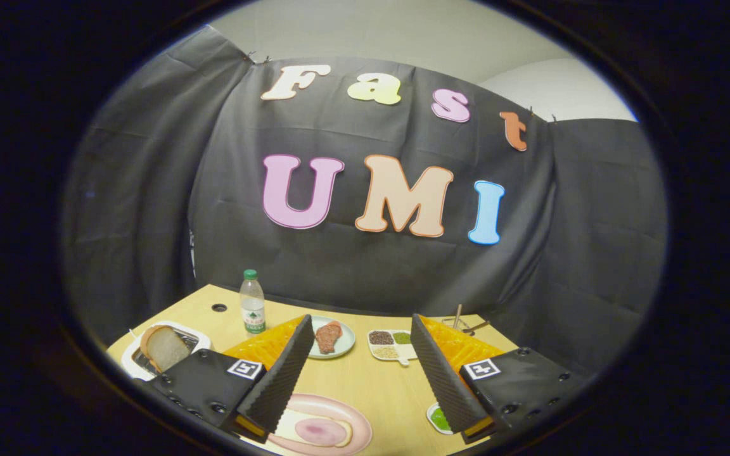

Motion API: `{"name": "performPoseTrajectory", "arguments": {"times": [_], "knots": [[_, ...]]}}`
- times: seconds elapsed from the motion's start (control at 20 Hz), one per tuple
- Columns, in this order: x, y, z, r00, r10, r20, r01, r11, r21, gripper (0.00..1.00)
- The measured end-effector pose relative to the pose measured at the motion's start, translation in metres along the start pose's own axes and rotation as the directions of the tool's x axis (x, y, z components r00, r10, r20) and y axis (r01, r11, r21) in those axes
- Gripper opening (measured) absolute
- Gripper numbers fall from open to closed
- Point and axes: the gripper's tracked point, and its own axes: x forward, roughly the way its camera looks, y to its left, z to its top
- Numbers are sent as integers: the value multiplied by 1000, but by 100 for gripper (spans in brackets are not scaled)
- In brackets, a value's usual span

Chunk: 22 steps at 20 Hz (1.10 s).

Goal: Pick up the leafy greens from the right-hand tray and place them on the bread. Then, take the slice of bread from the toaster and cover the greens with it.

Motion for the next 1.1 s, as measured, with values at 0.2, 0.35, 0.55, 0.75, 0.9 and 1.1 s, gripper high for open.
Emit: {"name": "performPoseTrajectory", "arguments": {"times": [0.2,0.35,0.55,0.75,0.9,1.1], "knots": [[-7,-29,-6,999,50,-6,-49,998,29,99],[-6,-61,-19,998,59,-25,-58,997,44,99],[2,-106,-50,995,67,-75,-59,993,105,98],[16,-166,-93,990,39,-135,-17,987,157,97],[26,-215,-131,984,-8,-180,41,983,177,96],[41,-261,-189,967,-23,-253,90,962,256,95]]}}
